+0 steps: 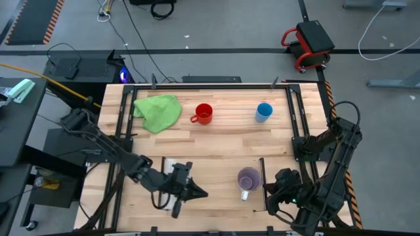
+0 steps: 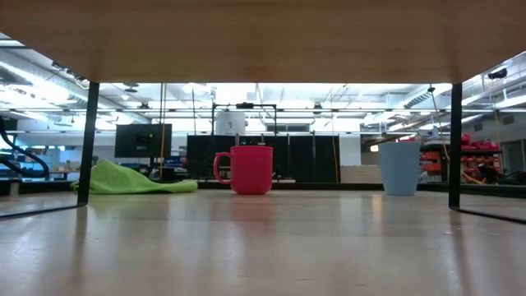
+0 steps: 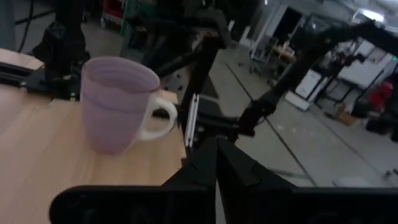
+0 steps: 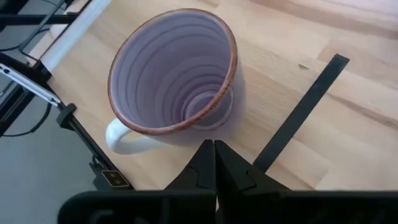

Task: Stack small to large cups/mugs on shelf
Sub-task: Adjust the purple mug on the shelf

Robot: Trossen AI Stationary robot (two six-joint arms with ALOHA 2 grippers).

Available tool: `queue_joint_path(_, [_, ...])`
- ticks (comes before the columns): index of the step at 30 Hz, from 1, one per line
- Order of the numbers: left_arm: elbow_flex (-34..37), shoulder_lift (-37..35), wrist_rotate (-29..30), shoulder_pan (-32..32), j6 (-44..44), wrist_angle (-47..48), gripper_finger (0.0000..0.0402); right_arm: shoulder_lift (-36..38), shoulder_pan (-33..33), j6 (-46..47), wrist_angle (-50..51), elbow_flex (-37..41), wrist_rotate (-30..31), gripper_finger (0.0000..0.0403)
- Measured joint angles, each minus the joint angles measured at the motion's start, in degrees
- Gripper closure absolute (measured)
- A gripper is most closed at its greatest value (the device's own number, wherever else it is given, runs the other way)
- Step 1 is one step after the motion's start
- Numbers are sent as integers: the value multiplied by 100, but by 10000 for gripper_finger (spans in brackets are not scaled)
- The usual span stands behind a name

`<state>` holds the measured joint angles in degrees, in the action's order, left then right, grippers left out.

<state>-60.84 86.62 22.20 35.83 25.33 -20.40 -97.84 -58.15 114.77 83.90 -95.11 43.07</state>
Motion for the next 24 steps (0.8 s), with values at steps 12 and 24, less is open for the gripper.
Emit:
queue_joint_path(12, [-1809, 1626, 215, -353, -49, 379, 387, 0, 81, -412, 194, 0, -2, 403])
queue_joint_path(24, [-3285, 2488, 113, -463, 423, 2425, 378, 0, 184, -539, 87, 0, -100, 403])
